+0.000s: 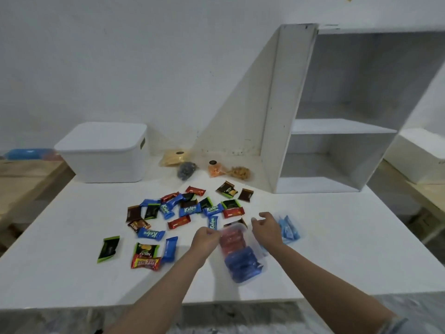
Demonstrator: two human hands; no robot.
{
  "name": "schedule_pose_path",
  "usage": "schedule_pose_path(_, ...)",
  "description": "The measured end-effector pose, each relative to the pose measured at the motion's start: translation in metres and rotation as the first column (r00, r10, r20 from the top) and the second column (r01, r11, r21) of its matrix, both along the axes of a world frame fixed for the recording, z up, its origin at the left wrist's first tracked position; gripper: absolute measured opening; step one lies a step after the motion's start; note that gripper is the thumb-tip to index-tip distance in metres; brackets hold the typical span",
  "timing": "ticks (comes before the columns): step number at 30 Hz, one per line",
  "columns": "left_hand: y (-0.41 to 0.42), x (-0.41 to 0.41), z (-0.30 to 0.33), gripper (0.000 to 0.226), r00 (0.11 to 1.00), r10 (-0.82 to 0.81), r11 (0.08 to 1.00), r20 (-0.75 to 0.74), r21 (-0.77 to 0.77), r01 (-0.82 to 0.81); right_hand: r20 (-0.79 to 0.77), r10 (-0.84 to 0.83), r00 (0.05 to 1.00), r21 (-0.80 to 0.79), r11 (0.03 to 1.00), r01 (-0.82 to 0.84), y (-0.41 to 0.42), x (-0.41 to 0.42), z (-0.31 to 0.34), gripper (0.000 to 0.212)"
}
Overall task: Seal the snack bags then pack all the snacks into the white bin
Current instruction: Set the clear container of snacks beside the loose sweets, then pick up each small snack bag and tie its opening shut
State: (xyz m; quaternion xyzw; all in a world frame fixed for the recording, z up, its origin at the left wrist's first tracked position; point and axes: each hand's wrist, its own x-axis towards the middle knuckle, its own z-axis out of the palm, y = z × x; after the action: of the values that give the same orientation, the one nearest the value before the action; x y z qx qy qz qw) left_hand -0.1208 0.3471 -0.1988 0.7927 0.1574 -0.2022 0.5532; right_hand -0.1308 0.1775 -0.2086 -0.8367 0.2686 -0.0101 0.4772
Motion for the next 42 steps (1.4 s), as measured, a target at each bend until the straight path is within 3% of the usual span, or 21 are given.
schedule_pose_path(3, -0.006, 0.031, -0.004, 0.019, 1.000, 0.017, 1.000, 0.006, -0.016, -0.017, 0.010, -0.006, 1.000, 0.025, 1.000, 0.006, -0.007, 0.034, -0.005, 0.040)
schedule_pose_path(7, -0.010, 0.085, -0.010, 0.009, 1.000, -0.012, 1.000, 0.010, -0.025, 0.012, 0.033, 0.038, 0.999, 0.008, 0.999, -0.038, -0.012, 0.092, -0.006, 0.037)
schedule_pose_path(11, -0.017, 0.155, -0.021, 0.028, 0.999, -0.047, 0.998, 0.019, -0.041, 0.048, 0.042, 0.048, 0.998, -0.024, 0.999, -0.047, -0.017, 0.159, -0.006, 0.038)
schedule_pose_path(14, -0.024, 0.210, -0.028, 0.014, 1.000, -0.030, 0.998, 0.010, -0.046, 0.030, 0.011, 0.045, 0.999, -0.040, 0.998, -0.045, -0.019, 0.209, -0.010, 0.039)
schedule_pose_path(19, -0.036, 0.290, -0.044, 0.031, 0.998, -0.058, 0.998, 0.017, -0.014, 0.058, 0.007, 0.068, 0.998, -0.082, 0.994, -0.067, -0.021, 0.279, -0.014, 0.030)
schedule_pose_path(24, -0.057, 0.335, -0.066, 0.050, 1.000, -0.021, 1.000, -0.022, -0.018, 0.021, -0.048, 0.116, 0.992, -0.150, 0.981, -0.122, -0.030, 0.343, -0.029, 0.040)
schedule_pose_path(32, -0.086, 0.376, -0.111, 0.019, 0.984, 0.071, 0.994, -0.163, -0.074, -0.085, -0.307, 0.263, 0.915, -0.298, 0.886, -0.355, -0.046, 0.425, -0.070, 0.054)
schedule_pose_path(34, -0.091, 0.381, -0.119, 0.024, 0.970, 0.144, 0.980, -0.194, -0.106, -0.166, -0.358, 0.318, 0.878, -0.277, 0.862, -0.425, -0.050, 0.432, -0.079, 0.053)
schedule_pose_path(38, -0.100, 0.378, -0.117, 0.027, 0.965, 0.208, 0.964, -0.162, -0.133, -0.230, -0.246, 0.334, 0.910, -0.195, 0.902, -0.384, -0.053, 0.430, -0.086, 0.041)
schedule_pose_path(42, -0.103, 0.371, -0.114, 0.018, 0.973, 0.218, 0.956, -0.080, -0.184, -0.230, -0.075, 0.182, 0.980, -0.091, 0.978, -0.188, -0.055, 0.413, -0.075, 0.035)
